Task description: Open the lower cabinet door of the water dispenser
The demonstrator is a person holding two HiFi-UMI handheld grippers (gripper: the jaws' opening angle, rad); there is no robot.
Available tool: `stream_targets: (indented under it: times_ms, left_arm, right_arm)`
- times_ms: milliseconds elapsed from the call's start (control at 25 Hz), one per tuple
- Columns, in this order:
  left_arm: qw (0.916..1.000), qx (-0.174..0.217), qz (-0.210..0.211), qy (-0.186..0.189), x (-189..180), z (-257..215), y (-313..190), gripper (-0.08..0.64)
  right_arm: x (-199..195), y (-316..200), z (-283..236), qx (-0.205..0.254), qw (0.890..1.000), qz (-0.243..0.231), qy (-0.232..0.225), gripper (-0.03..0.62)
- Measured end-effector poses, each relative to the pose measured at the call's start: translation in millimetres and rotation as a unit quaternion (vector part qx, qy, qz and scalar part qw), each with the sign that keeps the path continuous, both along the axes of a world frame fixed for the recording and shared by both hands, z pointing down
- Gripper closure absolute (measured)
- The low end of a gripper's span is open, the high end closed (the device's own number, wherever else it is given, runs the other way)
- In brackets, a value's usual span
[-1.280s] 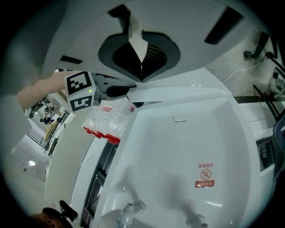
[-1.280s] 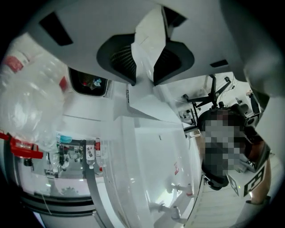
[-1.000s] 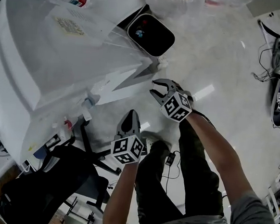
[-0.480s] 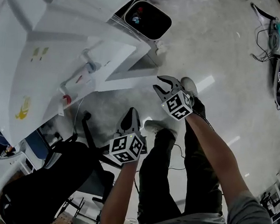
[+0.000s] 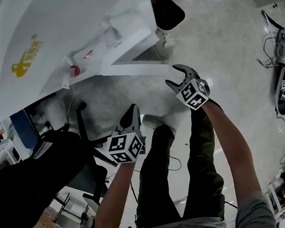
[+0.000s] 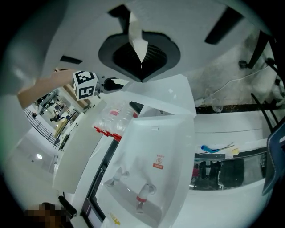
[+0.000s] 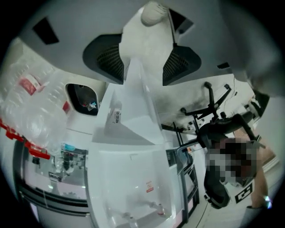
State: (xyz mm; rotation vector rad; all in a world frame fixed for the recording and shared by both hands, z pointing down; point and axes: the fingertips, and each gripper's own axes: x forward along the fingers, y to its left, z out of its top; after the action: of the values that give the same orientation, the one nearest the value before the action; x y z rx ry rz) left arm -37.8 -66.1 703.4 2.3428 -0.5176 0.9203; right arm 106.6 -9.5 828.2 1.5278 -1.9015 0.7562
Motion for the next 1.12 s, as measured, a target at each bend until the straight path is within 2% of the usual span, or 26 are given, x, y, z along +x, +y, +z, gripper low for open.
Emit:
stream_targets:
  times_ms: [160,280,360,440,560,760,840,1120]
  left_arm:
    - [0.9985,-0.012,-0.052,-0.011,-23.4,8.2,6.6,0.551]
    - [0.9982,-0.012,-0.058,-0.014,-31.8,15.8,7.5,0.551]
    - [0.9974,-0.009,-0.07,-0.016,-32.4,19.7,15.2,0.551]
    - [0.9956,-0.005,-0.092,-0.016,-27.4,22.9,23.3,0.551]
    - [0.9928,0.0,-0.119,-0.013,-17.0,24.3,31.6,0.551]
    - [0.9872,0.012,-0.159,0.0,4.3,20.1,39.0,0.551]
    - [0.9852,0.014,-0.171,0.003,11.0,18.4,43.0,0.551]
    - [0.9759,0.0,-0.218,0.005,13.0,20.4,66.3,0.551]
  right_arm:
    - [4.1,6.3,7.3,-0.017,0.992,-0.121,0.029,0.322]
    - [14.6,-6.0,12.7,-0.01,0.978,-0.198,0.06,0.319]
    - [17.0,-9.7,14.8,-0.004,0.96,-0.271,0.073,0.319]
    - [18.7,-13.5,14.2,0.003,0.936,-0.343,0.078,0.319]
    - [18.3,-17.9,14.0,0.013,0.905,-0.419,0.078,0.319]
    - [11.4,-20.2,15.0,0.025,0.856,-0.512,0.073,0.322]
    - [7.2,-19.2,15.1,0.027,0.841,-0.536,0.069,0.322]
    - [-1.5,-22.3,15.4,0.034,0.821,-0.566,0.066,0.379]
